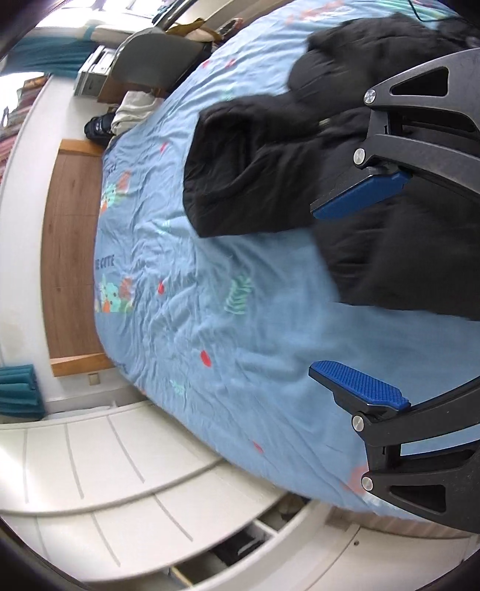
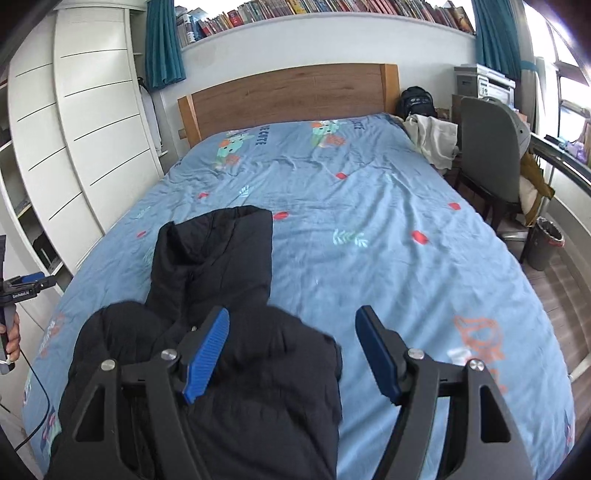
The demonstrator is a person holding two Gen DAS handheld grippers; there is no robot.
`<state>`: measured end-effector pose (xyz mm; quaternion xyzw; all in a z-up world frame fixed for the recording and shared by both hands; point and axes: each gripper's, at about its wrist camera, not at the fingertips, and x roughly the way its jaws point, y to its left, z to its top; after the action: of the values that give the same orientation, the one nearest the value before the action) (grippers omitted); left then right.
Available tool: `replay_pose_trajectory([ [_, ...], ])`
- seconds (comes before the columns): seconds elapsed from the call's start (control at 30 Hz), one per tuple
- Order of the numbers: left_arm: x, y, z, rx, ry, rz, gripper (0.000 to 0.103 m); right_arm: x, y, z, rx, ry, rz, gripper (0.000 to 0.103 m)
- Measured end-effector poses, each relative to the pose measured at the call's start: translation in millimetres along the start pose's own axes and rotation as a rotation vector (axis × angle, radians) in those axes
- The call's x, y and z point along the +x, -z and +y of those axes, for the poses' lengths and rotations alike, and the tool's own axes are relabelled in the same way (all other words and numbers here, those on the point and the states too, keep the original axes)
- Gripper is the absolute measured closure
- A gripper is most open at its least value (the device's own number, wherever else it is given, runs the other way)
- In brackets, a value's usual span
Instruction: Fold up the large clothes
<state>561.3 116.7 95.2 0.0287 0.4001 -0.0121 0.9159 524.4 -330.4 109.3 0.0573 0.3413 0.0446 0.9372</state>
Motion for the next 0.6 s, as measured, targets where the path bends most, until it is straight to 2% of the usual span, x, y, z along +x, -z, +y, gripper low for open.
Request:
replay_pose_trajectory([
  [0.23,97,-66,6,-0.109,0.142,0.085,0.025,100,-52,8,0.021,-0.032,0.054,0.033],
  [0.53,189,-111,-36,-0.140,0.363,0.200,0.025,222,-90,21,0.090,-0.138,0.142,0.033],
  [0.6,206,-118,-44,-0.160,0.382,0.209,0.025,248,-97,24,0.104,-0.170,0.157,0.033],
])
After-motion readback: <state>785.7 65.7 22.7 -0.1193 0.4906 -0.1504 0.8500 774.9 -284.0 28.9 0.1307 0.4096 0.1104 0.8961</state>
